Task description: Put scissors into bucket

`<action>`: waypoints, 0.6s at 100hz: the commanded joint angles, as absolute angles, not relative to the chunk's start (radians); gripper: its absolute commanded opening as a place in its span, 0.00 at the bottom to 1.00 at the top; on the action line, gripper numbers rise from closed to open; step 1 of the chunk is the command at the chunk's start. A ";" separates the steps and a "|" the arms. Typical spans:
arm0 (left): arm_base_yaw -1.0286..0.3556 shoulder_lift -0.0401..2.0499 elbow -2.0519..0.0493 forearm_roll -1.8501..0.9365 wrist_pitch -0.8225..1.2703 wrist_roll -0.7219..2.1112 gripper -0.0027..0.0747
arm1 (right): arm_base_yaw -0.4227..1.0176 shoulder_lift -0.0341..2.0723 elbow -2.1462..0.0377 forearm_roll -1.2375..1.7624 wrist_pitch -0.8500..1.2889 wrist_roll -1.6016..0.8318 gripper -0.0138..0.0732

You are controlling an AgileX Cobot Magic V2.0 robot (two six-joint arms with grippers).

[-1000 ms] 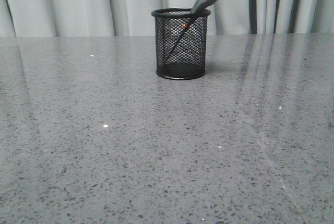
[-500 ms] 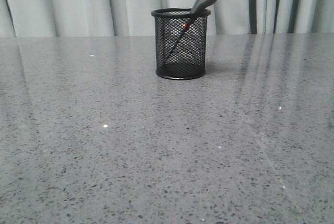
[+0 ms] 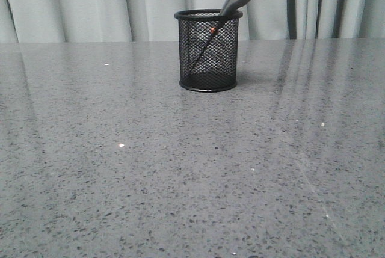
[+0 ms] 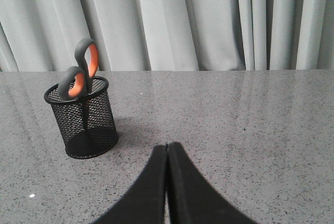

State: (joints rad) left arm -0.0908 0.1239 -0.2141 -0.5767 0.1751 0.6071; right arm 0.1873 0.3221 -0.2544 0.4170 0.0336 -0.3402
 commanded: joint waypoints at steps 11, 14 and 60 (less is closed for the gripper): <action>-0.089 0.121 -0.114 -0.105 0.064 0.015 0.01 | 0.183 0.326 -0.283 0.418 -0.038 -0.340 0.10; -0.089 0.110 -0.092 -0.096 0.064 0.000 0.01 | 0.183 0.326 -0.283 0.418 -0.038 -0.340 0.10; -0.089 -0.031 0.042 -0.071 0.075 -0.008 0.01 | 0.183 0.326 -0.283 0.418 -0.036 -0.340 0.10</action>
